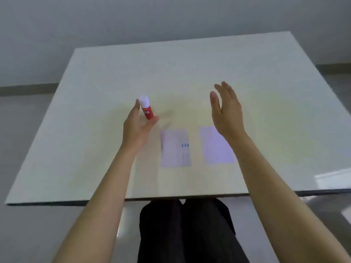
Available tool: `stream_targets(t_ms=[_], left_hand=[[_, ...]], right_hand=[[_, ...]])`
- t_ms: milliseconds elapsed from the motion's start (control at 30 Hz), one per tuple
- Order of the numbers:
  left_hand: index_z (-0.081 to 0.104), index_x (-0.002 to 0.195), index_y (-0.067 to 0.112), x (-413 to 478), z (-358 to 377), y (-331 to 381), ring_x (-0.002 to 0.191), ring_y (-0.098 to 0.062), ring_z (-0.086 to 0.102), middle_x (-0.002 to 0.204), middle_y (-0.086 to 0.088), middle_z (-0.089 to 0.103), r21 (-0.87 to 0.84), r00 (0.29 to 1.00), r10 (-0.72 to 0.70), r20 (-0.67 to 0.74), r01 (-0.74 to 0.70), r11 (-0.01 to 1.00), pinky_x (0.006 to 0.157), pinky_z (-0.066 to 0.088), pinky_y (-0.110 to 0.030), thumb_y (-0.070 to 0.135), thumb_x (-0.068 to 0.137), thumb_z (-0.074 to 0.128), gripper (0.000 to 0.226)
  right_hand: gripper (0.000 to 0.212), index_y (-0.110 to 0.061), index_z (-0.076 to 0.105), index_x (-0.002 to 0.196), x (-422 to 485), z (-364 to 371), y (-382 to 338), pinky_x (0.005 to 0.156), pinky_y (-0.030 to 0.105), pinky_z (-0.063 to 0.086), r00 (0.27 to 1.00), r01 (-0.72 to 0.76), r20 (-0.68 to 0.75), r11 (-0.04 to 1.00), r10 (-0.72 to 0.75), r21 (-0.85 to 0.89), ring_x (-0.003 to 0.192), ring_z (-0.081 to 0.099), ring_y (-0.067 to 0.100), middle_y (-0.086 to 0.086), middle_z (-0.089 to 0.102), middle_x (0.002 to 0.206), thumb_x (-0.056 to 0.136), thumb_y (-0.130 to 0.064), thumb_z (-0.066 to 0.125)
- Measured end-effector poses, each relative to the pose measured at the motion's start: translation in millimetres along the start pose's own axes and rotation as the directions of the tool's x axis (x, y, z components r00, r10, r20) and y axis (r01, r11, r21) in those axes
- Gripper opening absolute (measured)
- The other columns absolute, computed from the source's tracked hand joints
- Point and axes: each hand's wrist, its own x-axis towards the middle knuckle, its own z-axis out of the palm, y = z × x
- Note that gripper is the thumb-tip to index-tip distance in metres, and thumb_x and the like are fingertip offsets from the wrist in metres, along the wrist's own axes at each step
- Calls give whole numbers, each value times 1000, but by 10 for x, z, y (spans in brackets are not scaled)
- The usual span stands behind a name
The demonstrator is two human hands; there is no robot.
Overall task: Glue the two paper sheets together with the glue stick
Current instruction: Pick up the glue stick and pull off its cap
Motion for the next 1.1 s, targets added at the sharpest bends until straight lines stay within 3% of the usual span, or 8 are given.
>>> stream_targets(t_ms=[133, 400, 533, 700, 800, 933, 1033, 1100], left_hand=[[64, 101, 15, -67, 127, -12, 90, -16, 60, 94, -6, 68, -20, 986, 27, -167, -31, 999, 72, 38, -24, 28, 85, 57, 22], [64, 101, 11, -454, 6, 166, 79, -17, 61, 99, -3, 69, -59, 923, 200, -329, -231, 971, 62, 37, -6, 20, 81, 69, 22], [63, 98, 15, -772, -35, 245, 71, -13, 56, 87, 8, 64, 91, 885, 416, -211, -406, 909, 65, 38, -7, 15, 79, 70, 20], [64, 103, 15, -968, -64, 379, 78, -10, 50, 95, 3, 66, 284, 814, 575, -80, -535, 796, 73, 40, -21, 13, 80, 69, 24], [64, 106, 16, -1017, -67, 447, 85, -14, 53, 99, 2, 66, 376, 791, 610, -54, -549, 746, 73, 42, -23, 15, 82, 67, 24], [65, 106, 16, -1018, -90, 456, 91, -20, 57, 100, 1, 66, 428, 785, 618, -51, -542, 723, 73, 45, -27, 16, 83, 66, 23], [65, 106, 17, -1029, -78, 445, 91, -19, 57, 99, 2, 67, 440, 783, 621, -33, -547, 712, 72, 47, -29, 17, 83, 66, 23], [65, 105, 17, -1043, -64, 440, 90, -19, 57, 99, 2, 67, 438, 781, 624, -25, -552, 709, 71, 46, -28, 17, 83, 66, 22]], right_hand=[[45, -10, 45, 137, -309, -91, 88, 113, 44, 28, 978, 159, -127, 985, -166, -60, 142, 27, 25, 11, 33, 152, 99, -32, 36], [42, -15, 49, 133, -748, -281, -8, 94, 29, 41, 953, 288, -77, 955, -294, -74, 118, 54, 23, 7, 47, 140, 93, -28, 53], [42, -21, 53, 127, -786, -218, -186, 66, 25, 49, 992, 56, 86, 946, -87, 318, 67, 68, 17, 1, 69, 95, 89, -38, 58], [58, -11, 67, 82, -812, -134, -301, 36, 15, 38, 993, -61, 113, 951, 28, 302, 34, 55, 14, 2, 62, 46, 84, -65, 45], [53, -6, 64, 69, -814, -135, -317, 36, 17, 36, 976, -94, 217, 929, 15, 358, 31, 47, 14, 3, 56, 45, 92, -50, 45], [10, -11, 62, 99, -802, -165, -256, 47, 24, 47, 946, 77, 260, 915, -192, 395, 63, 62, 15, 2, 63, 82, 90, -12, 57], [31, -18, 59, 112, -778, -189, -262, 49, 25, 50, 942, 70, 286, 933, -179, 354, 68, 68, 14, -1, 63, 94, 85, -30, 65], [36, -10, 62, 88, -757, -177, -273, 43, 24, 45, 962, 14, 259, 961, -88, 276, 50, 65, 13, 1, 66, 74, 86, -45, 57]])
